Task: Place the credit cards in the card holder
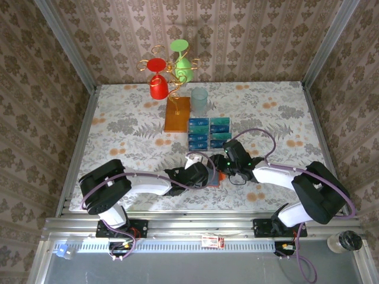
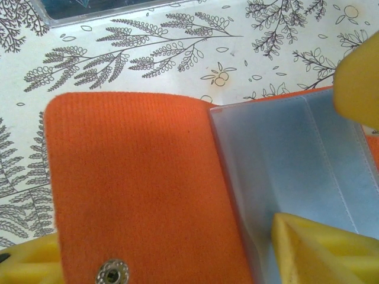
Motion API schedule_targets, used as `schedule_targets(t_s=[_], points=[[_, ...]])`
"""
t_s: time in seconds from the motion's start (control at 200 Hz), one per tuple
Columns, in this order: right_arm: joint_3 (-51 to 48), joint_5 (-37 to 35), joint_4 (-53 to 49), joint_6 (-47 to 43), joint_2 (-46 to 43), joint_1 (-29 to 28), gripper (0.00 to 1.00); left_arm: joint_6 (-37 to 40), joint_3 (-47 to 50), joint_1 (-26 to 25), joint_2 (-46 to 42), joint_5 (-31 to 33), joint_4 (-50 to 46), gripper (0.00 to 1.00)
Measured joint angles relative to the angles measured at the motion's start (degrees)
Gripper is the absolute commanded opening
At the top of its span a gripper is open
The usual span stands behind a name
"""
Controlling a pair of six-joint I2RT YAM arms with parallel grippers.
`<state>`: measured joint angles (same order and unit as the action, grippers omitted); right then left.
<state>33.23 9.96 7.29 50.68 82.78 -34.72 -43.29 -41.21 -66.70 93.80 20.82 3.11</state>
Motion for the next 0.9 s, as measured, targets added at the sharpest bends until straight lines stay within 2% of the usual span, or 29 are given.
schedule_targets(t_s=[0.28, 0.68, 0.9], points=[[0.0, 2.6, 0.6, -0.1, 3.1, 0.1, 0.45, 0.0, 0.0, 0.0, 0.0, 0.0, 0.0, 0.68], [0.1, 5.6, 5.4, -0.2, 5.8, 0.6, 0.46, 0.0, 0.8, -0.1, 0.0, 0.3, 1.3, 0.66], [0.1, 7.7, 5.4, -0.8, 5.9, 0.7, 0.41, 0.0, 1.1, -0.1, -0.1, 0.4, 1.7, 0.67]])
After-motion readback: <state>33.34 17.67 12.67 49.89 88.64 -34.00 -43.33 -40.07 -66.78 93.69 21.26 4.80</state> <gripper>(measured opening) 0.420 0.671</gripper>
